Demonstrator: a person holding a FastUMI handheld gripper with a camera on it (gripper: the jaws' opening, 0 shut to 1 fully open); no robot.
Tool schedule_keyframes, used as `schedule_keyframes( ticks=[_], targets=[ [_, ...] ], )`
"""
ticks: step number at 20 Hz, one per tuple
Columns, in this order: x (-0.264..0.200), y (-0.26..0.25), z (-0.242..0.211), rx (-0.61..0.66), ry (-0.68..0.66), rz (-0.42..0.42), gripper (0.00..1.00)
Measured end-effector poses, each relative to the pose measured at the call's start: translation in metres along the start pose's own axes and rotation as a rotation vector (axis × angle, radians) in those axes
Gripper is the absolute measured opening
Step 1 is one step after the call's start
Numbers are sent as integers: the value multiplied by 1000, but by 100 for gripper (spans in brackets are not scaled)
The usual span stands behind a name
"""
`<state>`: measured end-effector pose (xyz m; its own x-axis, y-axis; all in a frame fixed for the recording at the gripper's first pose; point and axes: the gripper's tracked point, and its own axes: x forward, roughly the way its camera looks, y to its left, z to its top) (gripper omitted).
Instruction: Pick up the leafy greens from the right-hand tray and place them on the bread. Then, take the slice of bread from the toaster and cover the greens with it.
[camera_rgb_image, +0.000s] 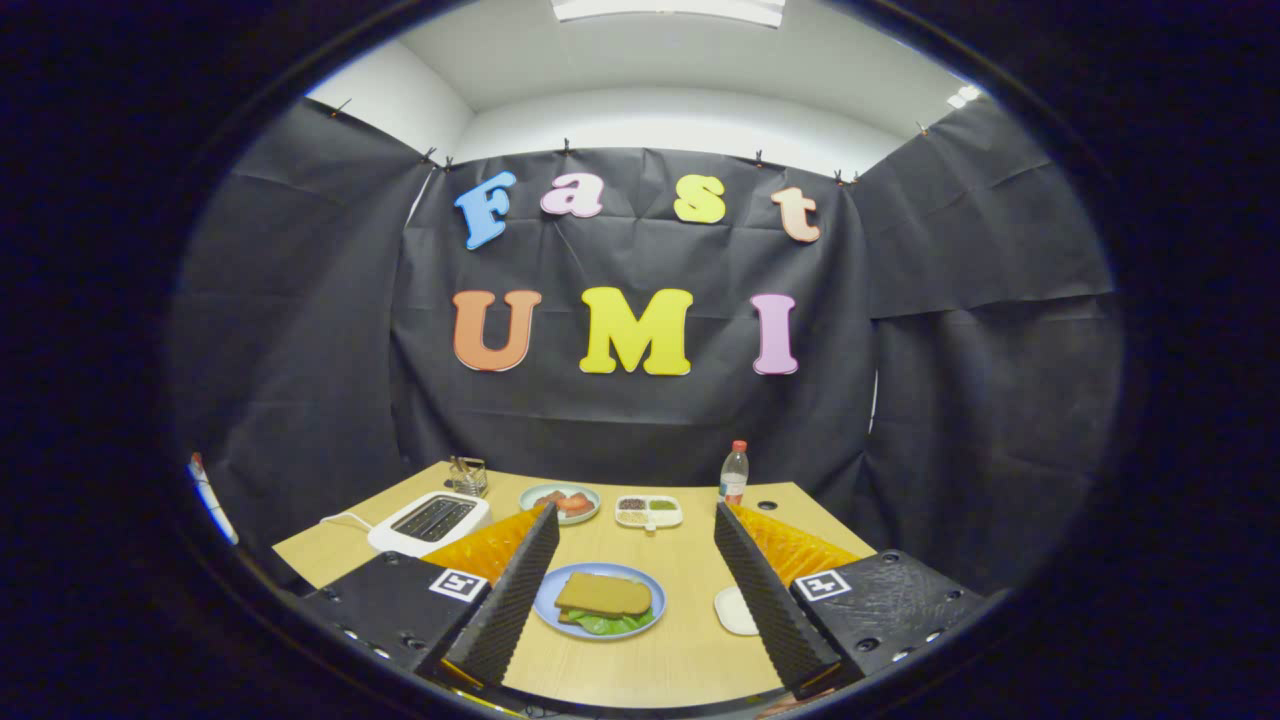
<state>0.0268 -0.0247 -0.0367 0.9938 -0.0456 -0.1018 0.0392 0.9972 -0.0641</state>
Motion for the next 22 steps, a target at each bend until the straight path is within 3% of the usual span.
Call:
schedule_keyframes(
  ticks=[6,12,22],
  targets=[
    [-19,-3,-26,49,-23,51,95],
    [-14,-19,-74,54,35,29,95],
    [-28,-25,-55,72,-32,6,95]
  ],
)
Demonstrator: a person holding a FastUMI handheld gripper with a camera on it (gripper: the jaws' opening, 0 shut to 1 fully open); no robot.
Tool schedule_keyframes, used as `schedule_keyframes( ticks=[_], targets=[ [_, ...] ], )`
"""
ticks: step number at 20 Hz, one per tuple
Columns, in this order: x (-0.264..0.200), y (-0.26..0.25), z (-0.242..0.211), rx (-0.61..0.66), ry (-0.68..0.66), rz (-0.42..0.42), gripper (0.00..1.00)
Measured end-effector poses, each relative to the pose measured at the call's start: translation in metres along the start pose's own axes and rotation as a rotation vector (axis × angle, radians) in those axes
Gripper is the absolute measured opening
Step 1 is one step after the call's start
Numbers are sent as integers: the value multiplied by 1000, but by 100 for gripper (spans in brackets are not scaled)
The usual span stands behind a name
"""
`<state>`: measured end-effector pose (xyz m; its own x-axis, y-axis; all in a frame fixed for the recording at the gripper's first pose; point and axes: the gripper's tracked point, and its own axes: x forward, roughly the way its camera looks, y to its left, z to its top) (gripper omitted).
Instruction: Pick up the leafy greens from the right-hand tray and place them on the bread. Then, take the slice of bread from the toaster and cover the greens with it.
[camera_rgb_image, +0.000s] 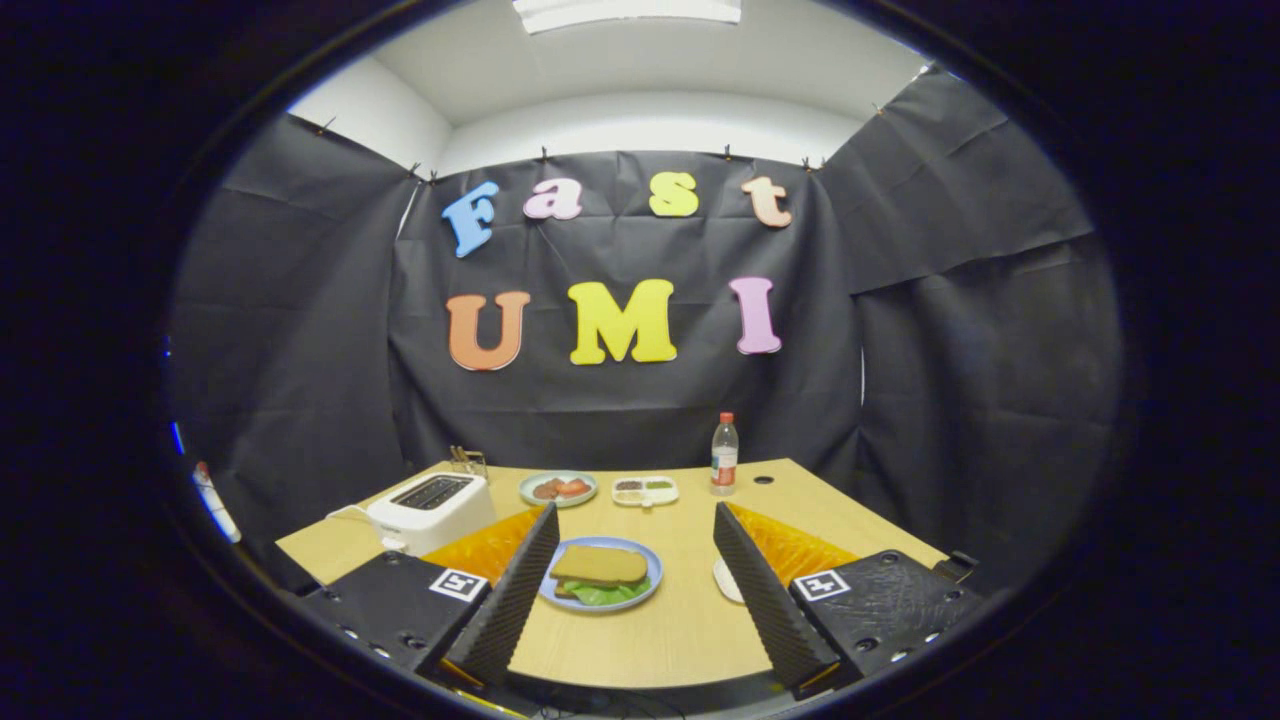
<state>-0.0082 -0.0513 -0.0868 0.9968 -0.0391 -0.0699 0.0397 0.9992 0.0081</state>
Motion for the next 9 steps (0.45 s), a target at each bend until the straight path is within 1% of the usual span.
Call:
schedule_keyframes(
  ticks=[9],
  targets=[
    [-5,14,-2,-32,3,-7,95]
  ],
)
